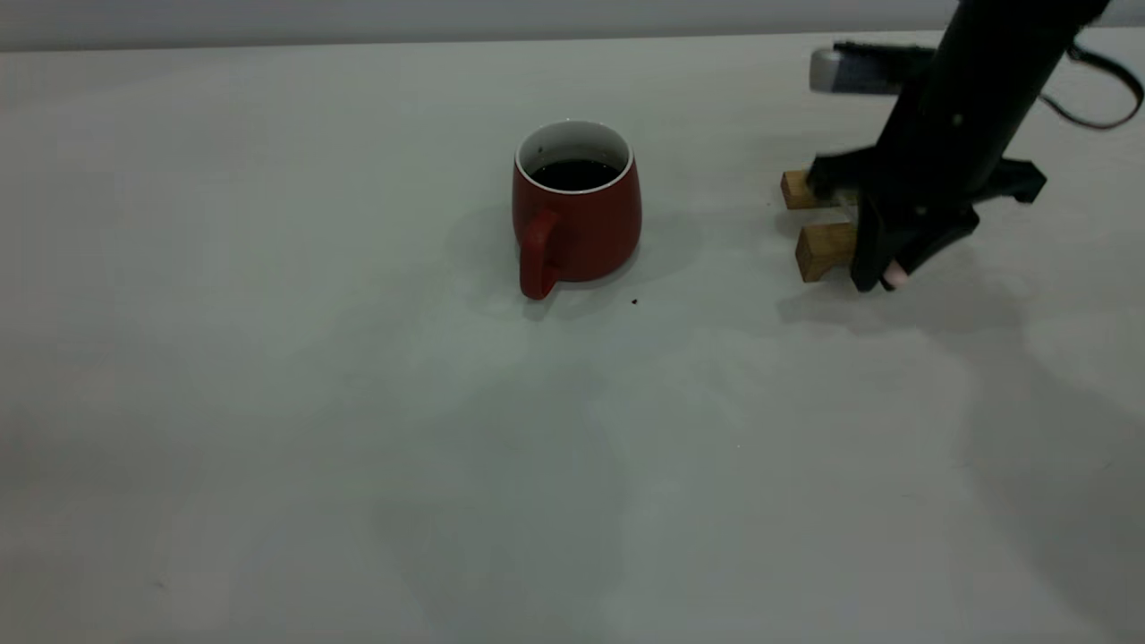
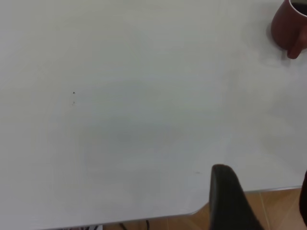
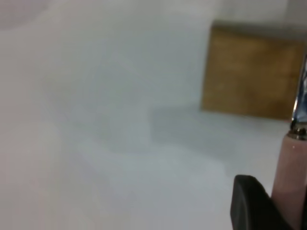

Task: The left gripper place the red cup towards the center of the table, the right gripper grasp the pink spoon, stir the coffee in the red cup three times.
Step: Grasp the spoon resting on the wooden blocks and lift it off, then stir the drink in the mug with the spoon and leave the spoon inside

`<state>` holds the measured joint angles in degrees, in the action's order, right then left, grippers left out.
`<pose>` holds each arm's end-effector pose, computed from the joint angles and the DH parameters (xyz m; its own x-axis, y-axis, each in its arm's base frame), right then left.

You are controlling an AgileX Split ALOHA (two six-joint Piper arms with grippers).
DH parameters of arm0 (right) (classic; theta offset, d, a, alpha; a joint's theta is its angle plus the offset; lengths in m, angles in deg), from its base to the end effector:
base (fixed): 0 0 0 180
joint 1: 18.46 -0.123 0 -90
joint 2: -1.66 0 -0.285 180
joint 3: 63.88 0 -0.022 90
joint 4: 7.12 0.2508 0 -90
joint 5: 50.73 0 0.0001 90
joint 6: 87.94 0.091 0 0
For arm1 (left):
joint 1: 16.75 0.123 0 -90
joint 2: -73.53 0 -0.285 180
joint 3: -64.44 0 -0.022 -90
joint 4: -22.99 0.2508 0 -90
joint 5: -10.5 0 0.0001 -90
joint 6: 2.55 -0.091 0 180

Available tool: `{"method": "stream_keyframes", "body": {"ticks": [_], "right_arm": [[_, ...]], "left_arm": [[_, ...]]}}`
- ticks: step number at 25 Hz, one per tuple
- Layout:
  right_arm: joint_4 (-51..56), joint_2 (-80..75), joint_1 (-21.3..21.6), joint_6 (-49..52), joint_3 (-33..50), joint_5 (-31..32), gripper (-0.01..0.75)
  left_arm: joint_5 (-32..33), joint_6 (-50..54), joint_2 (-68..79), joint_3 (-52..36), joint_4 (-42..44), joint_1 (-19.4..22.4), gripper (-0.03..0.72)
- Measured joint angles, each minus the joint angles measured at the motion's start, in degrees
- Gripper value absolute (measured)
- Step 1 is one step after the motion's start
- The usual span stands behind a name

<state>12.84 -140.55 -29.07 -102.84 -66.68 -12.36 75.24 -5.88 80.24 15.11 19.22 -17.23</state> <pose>0.4005 0.0947 0.0328 -0.9838 -0.1670 -0.0649 -0.1772 0.9609 0.2126 -0.0093 -0.0053 0.2681 -0.5090 0.0342 -0.8601 0.0748 0.9972 -0.0046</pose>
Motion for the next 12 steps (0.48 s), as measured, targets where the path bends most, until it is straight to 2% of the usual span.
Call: {"method": "stream_keyframes", "body": {"ticks": [3,7,12], "right_arm": [[7.8,3.8,-1.4,-0.2,-2.6,7.6,0.126],[25.0,5.8,-4.5,-0.4,-6.8,17.8,0.126],[44.7,3.0,-7.9,-0.4,-8.9,22.8,0.126]], "left_arm": [[0.0,0.0,0.0,0.0,0.0,0.0,0.436],[0.0,0.0,0.0,0.0,0.0,0.0,0.436],[0.0,0.0,0.0,0.0,0.0,0.0,0.436]]}}
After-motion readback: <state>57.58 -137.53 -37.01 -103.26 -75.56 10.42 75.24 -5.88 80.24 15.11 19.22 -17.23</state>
